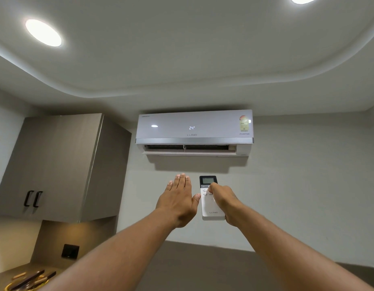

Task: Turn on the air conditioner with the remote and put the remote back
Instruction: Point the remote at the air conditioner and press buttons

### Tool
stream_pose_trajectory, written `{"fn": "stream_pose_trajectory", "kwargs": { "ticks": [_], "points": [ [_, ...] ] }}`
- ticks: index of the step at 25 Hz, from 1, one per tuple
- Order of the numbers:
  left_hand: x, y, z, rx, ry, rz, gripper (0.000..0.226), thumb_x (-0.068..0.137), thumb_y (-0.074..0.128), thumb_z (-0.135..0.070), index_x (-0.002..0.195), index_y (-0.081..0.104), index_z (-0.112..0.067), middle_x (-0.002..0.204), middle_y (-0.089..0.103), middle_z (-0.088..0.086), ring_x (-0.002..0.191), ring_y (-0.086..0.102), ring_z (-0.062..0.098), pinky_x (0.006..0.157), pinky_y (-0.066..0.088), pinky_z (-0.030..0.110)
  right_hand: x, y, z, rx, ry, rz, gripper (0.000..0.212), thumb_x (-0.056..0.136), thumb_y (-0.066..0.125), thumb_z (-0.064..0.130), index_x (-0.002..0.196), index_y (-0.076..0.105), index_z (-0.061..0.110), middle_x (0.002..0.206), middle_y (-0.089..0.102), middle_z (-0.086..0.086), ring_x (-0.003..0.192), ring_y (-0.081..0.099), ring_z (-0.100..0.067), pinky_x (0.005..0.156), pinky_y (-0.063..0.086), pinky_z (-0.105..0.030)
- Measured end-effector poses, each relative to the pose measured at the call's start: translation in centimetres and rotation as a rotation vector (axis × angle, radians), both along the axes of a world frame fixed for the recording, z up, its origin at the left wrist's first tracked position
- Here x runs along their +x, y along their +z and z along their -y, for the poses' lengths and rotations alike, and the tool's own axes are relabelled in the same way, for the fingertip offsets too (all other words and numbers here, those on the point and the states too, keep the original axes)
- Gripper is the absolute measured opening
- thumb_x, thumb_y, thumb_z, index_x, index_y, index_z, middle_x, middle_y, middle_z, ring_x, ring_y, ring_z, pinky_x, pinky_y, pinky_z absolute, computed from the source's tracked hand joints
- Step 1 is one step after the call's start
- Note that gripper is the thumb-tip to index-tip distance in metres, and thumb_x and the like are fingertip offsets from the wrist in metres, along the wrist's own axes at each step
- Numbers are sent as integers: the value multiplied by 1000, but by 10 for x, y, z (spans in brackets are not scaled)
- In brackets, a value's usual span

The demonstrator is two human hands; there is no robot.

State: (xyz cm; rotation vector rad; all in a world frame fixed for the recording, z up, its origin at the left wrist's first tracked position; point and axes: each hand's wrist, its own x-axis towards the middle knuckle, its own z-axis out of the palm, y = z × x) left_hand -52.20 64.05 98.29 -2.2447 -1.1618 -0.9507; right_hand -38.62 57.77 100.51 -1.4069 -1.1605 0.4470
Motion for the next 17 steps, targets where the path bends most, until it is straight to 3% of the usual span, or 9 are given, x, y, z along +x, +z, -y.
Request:
{"fn": "stream_pose_trajectory", "kwargs": {
  "ticks": [6, 17],
  "points": [
    [0, 1, 1, 0, 2, 2, 70, 98, 11, -51, 152, -5, -9, 161, -8, 10, 147, -8, 22, 115, -4, 37, 1, 1, 1, -5, 3, 0, 22, 90, 45, 29, 101, 57, 15, 84, 63, -11, 72, 59, -25, 61, 47, -28],
    [6, -2, 6, -12, -3, -7, 70, 98, 10, -51, 151, -6, -9, 161, -8, 10, 147, -8, 22, 115, -4, 37, 6, -1, 6, -11, -3, -16, 14, 89, 45, 29, 84, 54, 19, 80, 62, -10, 68, 58, -23, 57, 45, -28]
  ]
}}
